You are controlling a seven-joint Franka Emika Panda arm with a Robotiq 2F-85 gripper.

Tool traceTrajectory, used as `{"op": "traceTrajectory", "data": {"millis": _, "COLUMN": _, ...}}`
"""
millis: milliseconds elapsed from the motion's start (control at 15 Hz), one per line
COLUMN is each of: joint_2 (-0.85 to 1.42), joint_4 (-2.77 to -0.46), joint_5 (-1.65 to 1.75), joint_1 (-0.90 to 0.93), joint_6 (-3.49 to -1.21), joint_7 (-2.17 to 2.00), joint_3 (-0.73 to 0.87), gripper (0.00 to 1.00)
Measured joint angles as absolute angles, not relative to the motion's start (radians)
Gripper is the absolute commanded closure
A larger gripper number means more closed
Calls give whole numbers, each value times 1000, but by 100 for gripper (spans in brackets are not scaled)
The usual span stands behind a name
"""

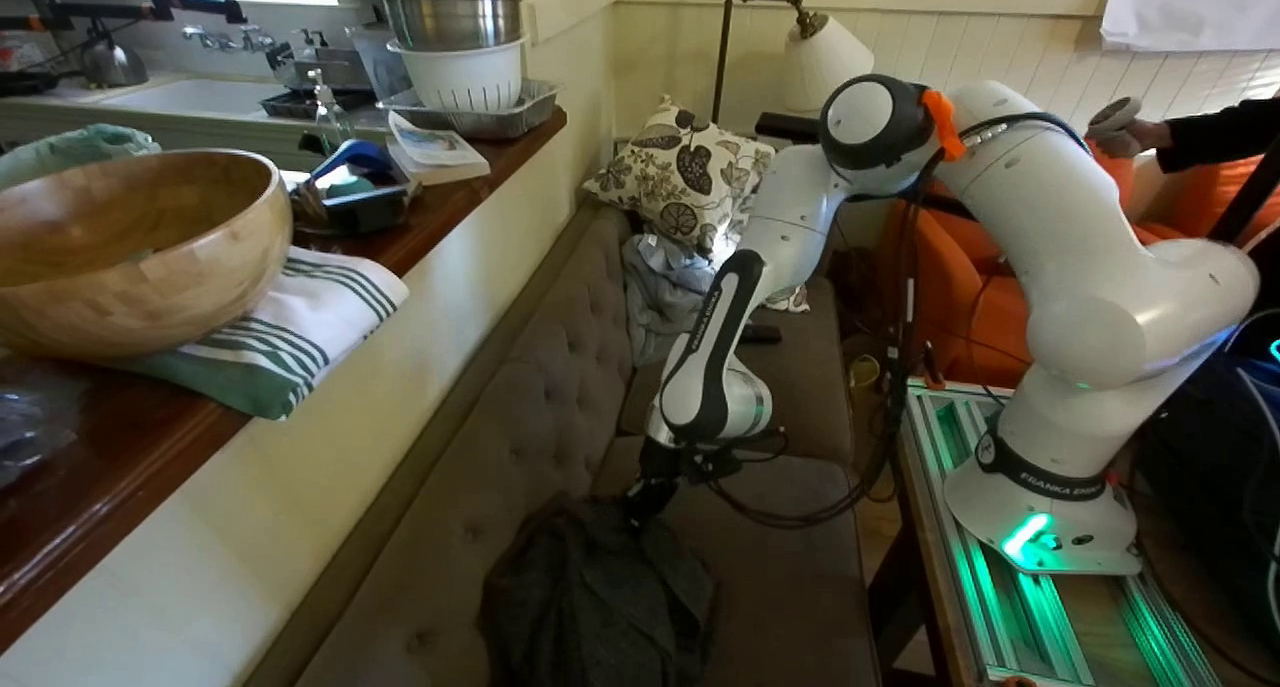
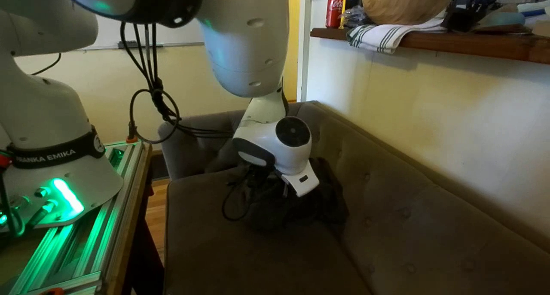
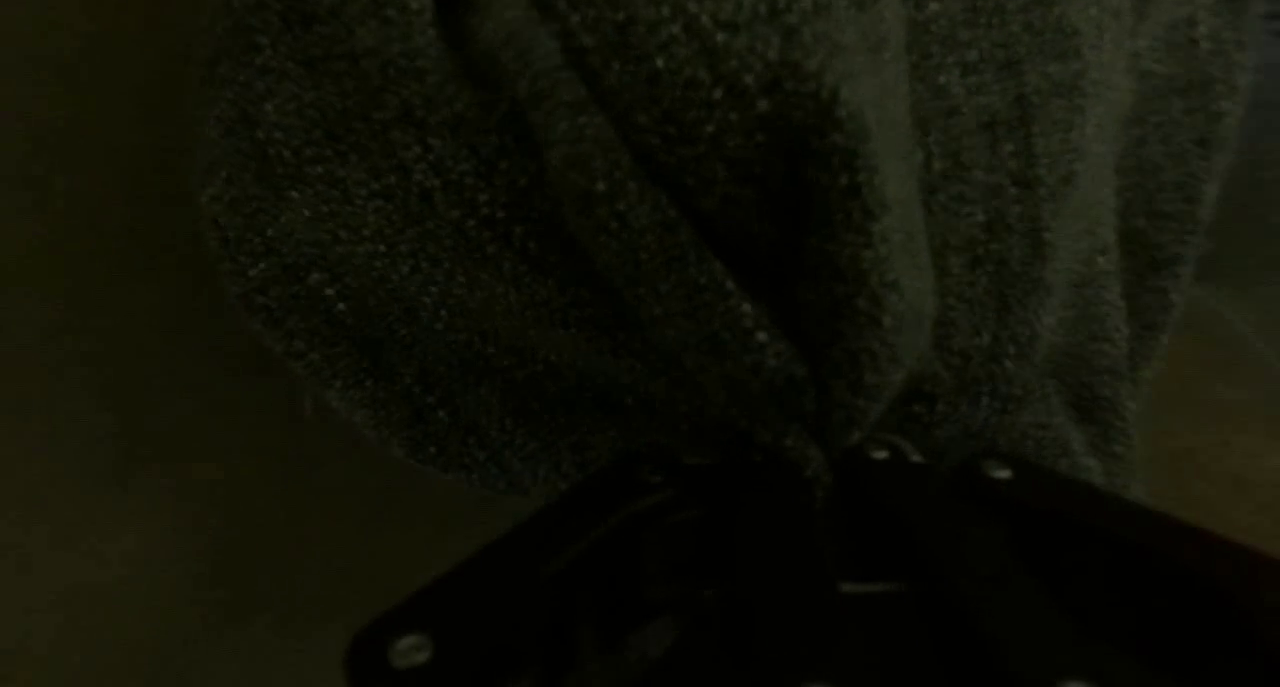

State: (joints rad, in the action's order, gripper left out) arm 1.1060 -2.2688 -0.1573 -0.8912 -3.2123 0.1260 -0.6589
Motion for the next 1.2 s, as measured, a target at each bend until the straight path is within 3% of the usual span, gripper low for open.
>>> {"op": "traceTrajectory", "data": {"millis": 267, "joint_2": 1086, "joint_4": -2467, "joint_5": -41, "joint_1": -1164, "joint_6": -3488, "joint_7": 142, "joint_3": -749, "gripper": 98}}
{"op": "traceTrajectory", "data": {"millis": 733, "joint_2": 861, "joint_4": -2769, "joint_5": 143, "joint_1": -1438, "joint_6": -3868, "joint_7": -47, "joint_3": -686, "gripper": 98}}
{"op": "traceTrajectory", "data": {"millis": 1000, "joint_2": 699, "joint_4": -2746, "joint_5": 268, "joint_1": -1480, "joint_6": -3760, "joint_7": -169, "joint_3": -629, "gripper": 98}}
{"op": "traceTrajectory", "data": {"millis": 1200, "joint_2": 639, "joint_4": -2736, "joint_5": 414, "joint_1": -1497, "joint_6": -3633, "joint_7": -236, "joint_3": -690, "gripper": 98}}
